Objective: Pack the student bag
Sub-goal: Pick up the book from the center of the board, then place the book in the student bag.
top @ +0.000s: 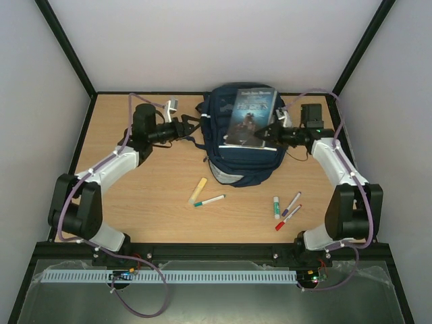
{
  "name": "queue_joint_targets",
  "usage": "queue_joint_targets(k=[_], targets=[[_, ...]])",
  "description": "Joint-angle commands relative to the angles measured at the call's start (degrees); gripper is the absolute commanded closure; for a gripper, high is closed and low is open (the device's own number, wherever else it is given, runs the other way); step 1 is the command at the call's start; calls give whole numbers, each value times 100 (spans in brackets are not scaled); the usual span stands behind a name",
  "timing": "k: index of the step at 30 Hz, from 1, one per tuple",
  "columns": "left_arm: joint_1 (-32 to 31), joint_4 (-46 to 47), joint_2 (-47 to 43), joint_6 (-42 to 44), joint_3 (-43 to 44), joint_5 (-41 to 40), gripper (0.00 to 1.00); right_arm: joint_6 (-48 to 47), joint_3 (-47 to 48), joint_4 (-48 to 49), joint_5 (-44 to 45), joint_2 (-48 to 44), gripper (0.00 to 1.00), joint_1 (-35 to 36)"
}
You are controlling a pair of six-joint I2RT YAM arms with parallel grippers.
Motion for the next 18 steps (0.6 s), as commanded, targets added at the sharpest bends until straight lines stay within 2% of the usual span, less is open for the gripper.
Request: queue_joint_targets(k=[1, 4, 6, 12, 16, 18], targets=[[-335, -1491, 214, 1448, 410, -1129, 21, -742, -260, -22, 706, -821, 99, -683], [-1090, -2515, 382, 2830, 876, -2645, 23, -963, -506, -76, 744, -1055, 99, -1386], [-1568, -2919, 605, 3397, 1178, -3328, 25, -1019, -726, -20, 682, -1171, 99, -1873], [-2618, -3220, 918, 4609, 1435, -3823, 34, -1197, -1379, 402, 787, -1409, 99, -2925], [-3273, -3767, 1344, 5578, 1824, -4422, 35, -1444, -1482, 324, 812, -1569, 99, -3185], [-3556, -4265, 1665, 6000, 2259, -5064, 35, -1479, -1632, 384, 770, -1724, 99, -3192]])
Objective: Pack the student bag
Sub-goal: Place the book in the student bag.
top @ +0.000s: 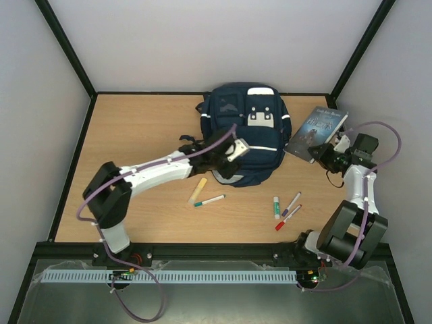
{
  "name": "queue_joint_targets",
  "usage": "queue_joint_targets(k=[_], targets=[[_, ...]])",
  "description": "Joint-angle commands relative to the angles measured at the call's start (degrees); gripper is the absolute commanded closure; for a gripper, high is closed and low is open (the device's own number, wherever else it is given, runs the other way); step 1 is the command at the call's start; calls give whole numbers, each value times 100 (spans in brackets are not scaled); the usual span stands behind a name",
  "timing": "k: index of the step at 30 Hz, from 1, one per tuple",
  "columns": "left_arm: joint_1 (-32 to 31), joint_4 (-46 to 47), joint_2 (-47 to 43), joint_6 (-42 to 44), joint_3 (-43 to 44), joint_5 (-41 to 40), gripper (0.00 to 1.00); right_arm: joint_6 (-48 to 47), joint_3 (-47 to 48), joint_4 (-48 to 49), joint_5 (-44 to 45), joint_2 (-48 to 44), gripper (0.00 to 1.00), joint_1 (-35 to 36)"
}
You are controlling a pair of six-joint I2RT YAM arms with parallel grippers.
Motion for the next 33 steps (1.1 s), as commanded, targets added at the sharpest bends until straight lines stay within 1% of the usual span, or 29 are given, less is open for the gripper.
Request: queue_joint_targets(k=[1, 5, 9, 13, 15, 18, 19, 24, 30, 33], targets=[[-511, -1134, 617, 1465, 780, -1451, 34, -459, -114, 612, -487, -606, 99, -18], [-816, -1137, 887, 1920, 823, -2031, 31, -404, -139, 644, -573, -652, 99, -18], [-1090, -1010, 1179, 2147, 716, -2653, 31, -356, -180, 670, -734, -578, 99, -17], [-1195, -480, 1344, 2321, 424, -3477, 31, -361, -184, 660, -763, -562, 99, -17], [-1201, -200, 1408, 2408, 321, -3754, 32, -352, -188, 656, -773, -562, 99, -20], [-1196, 1, 1606, 2451, 384, -4145, 37, -349, -200, 652, -799, -571, 99, -20], [-1194, 21, 1678, 2441, 437, -4230, 39, -347, -208, 670, -800, -578, 99, -18], [-1215, 567, 1919, 2575, 487, -4394, 42, -319, -243, 704, -826, -525, 99, -18], [-1343, 1250, 2223, 2902, 887, -4821, 52, -299, -223, 678, -882, -478, 99, -22], [-1408, 1370, 2153, 2963, 1087, -4746, 55, -284, -239, 678, -879, -508, 99, -23]])
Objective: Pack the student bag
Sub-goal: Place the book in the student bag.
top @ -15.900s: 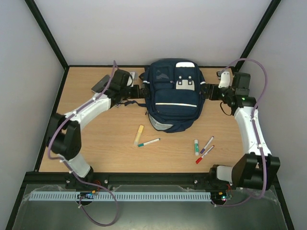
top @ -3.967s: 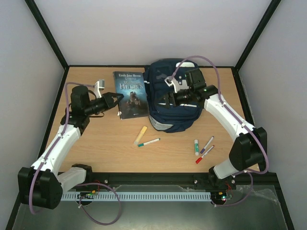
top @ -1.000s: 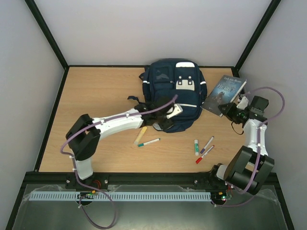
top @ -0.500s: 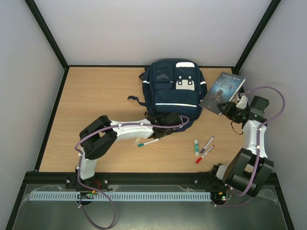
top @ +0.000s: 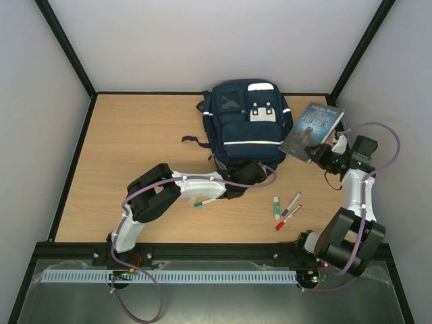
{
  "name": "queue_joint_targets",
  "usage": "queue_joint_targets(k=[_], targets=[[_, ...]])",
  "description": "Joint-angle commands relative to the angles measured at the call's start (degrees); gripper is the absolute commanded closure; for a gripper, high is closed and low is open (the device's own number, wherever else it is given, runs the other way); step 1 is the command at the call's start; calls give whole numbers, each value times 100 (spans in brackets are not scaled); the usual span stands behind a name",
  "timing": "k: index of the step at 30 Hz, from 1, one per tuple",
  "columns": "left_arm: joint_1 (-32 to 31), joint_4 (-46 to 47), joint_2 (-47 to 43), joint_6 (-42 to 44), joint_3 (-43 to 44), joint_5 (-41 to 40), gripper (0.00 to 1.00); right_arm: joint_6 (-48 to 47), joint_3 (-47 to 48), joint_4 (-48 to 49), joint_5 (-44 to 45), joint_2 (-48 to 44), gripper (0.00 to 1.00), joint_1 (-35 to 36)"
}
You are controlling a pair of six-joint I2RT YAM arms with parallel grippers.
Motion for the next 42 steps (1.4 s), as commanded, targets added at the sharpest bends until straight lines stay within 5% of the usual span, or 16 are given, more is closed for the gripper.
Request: queue_joint_targets(k=[1, 6, 23, 28, 32, 42], targets=[[-59, 816, -66, 230, 442, -307, 56, -111, 62, 540, -465, -125, 99, 3], [-46, 1361, -137, 409, 453, -222, 57, -111, 68, 540, -432, -103, 99, -2], [-36, 1020, 686, 448, 547, -55, 51, -88, 74, 523, -403, -56, 99, 0], [59, 1332, 766, 471, 902, -446, 70, -52, 75, 523, -407, -84, 99, 2], [195, 1648, 504, 403, 982, -687, 97, 66, 381, 434, -338, -228, 99, -3], [818, 1264, -357, -611, 1143, -76, 98, -300, 2046, -1517, -1128, -337, 99, -1]])
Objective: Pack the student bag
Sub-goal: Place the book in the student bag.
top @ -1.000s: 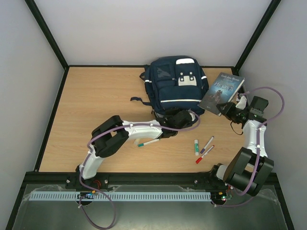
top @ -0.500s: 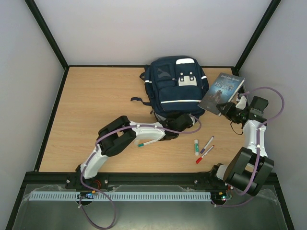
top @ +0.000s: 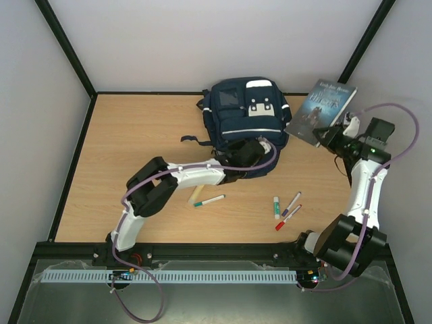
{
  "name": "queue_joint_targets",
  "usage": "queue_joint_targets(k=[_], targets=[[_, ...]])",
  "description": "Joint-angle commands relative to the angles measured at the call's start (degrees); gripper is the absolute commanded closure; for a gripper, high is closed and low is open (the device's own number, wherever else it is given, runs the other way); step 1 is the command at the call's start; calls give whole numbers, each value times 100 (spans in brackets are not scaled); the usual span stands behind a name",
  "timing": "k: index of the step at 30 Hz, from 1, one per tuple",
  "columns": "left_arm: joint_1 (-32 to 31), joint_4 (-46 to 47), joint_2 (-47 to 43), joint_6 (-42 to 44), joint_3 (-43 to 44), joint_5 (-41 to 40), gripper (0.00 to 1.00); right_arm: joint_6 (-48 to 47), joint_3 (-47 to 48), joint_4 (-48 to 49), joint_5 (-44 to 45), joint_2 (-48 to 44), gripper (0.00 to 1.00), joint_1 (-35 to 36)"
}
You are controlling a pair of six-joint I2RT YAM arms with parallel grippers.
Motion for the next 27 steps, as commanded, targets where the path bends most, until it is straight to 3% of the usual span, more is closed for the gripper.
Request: queue_joint_targets(k=[1, 10, 18, 22, 27], targets=[[465, 74, -664, -780, 392, 215, 98, -423, 770, -843, -1117, -350, 99, -1], [988, -441, -675, -1862, 1078, 1318, 98, -1144, 877, -2492, -1946, -630, 99, 24], [1522, -661, -491, -2914, 1746, 2461, 98, -1990, 822, -4127, -2176, -121, 99, 359], [1574, -814, -245, -3049, 2155, 2675, 97, -1854, 671, -4095, -2042, -189, 99, 517], [1617, -870, -35, -3235, 2433, 2831, 98, -1018, -199, -3704, -1965, -763, 99, 889]])
